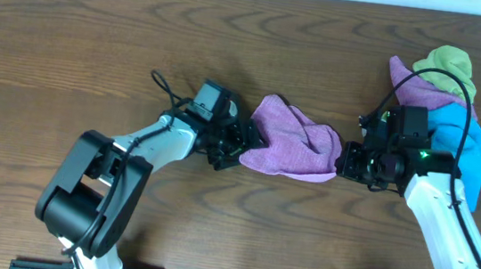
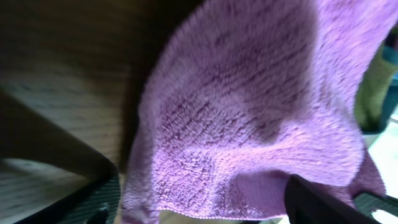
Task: Fold the cloth
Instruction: 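Reach the left gripper to the cloth's left corner and grasp it, then lift and stretch the purple cloth between both grippers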
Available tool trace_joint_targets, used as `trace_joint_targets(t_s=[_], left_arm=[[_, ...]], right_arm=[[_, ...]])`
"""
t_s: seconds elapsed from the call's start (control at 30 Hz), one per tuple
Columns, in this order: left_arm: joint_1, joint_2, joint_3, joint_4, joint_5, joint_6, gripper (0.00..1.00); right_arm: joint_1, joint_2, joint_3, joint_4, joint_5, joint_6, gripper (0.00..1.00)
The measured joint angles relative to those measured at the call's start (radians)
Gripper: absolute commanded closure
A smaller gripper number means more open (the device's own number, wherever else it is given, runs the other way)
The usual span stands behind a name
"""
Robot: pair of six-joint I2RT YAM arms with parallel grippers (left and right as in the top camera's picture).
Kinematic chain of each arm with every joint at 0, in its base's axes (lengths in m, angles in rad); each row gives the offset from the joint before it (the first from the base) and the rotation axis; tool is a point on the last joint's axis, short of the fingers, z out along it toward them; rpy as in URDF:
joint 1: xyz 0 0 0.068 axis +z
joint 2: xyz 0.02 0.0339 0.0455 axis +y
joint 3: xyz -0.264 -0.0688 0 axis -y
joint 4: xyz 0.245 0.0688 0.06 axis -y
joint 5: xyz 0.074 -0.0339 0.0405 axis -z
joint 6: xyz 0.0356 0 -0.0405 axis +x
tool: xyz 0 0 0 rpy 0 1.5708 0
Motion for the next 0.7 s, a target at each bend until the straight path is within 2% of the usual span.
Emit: trace_joint_targets(t_s=[0.1, 0.17, 0.3, 0.7], left_arm=[[-0.030, 0.000, 0.000, -0.003, -0.035, -0.016, 0.43], [-0.044, 0.000, 0.000, -0.003, -0.056, -0.016, 0.65], [-0.052, 0.002, 0.001, -0.002, -0.093, -0.018, 0.94], [-0.023, -0.004, 0.002, 0.004, -0.100, 0.001, 0.94]], right_arm=[[0.000, 0.000, 0.000, 0.000, 0.000, 0.000, 0.98], [0.000, 0.000, 0.000, 0.000, 0.000, 0.000, 0.99], [0.000, 0.000, 0.000, 0.000, 0.000, 0.000, 0.98], [0.000, -0.001, 0.000, 0.020, -0.026, -0.031, 0.99]])
